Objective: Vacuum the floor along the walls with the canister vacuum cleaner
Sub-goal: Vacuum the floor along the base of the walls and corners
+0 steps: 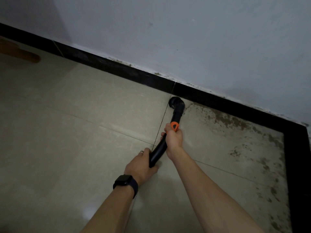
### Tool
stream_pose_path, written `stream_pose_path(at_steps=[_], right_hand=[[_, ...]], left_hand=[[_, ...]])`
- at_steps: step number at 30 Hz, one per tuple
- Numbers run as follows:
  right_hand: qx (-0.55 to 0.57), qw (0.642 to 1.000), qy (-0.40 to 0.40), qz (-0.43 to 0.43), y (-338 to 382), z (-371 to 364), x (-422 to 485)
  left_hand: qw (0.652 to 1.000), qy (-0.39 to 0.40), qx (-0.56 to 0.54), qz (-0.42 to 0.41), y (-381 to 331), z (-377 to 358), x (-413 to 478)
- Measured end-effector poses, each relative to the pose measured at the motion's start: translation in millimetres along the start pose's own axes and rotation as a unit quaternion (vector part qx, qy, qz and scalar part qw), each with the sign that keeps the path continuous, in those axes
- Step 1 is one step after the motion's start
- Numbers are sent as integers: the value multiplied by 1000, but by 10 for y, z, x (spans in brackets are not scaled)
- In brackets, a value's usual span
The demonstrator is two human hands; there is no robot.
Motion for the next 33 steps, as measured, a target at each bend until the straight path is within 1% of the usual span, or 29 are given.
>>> stream_pose_path(at_steps=[4, 9, 13, 17, 19, 21, 24, 26, 31, 33], right_hand=[[6, 1000, -9, -3, 74, -48, 94], [11, 1000, -5, 1, 141, -118, 180], [1, 1000, -8, 1, 161, -231, 204], [-8, 1000, 24, 2, 201, -379, 168], [-17, 999, 35, 1, 221, -444, 141], [-22, 999, 37, 0, 222, -466, 108], [-16, 999, 36, -10, 138, -396, 40], [10, 999, 31, -21, 33, -311, -56], [90, 994, -30, -55, -337, -80, -378], [102, 992, -53, -54, -450, -16, -484]], left_hand=[[998, -3, 55, -13, 89, 14, 3], [997, -52, 58, -18, 96, 12, 46], [996, -81, 38, -7, 144, 34, 66], [994, -108, -22, 20, 233, 124, 100], [994, -101, -41, 33, 276, 169, 135], [995, -86, -33, 32, 293, 189, 149], [998, -62, -8, 16, 314, 171, 97], [999, -40, 5, 1, 365, 155, 22], [996, 17, 76, -39, 515, 257, -188], [993, 29, 106, -50, 539, 291, -249]])
Point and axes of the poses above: each hand's wrist, its own x-axis towards the middle knuckle, its own z-axis out of the back of the hand, y = z × x, the point moved 2 cm from there along x, towards the middle knuckle, and after that the axes turned 9 degrees about -x, right-handed, at the moved point
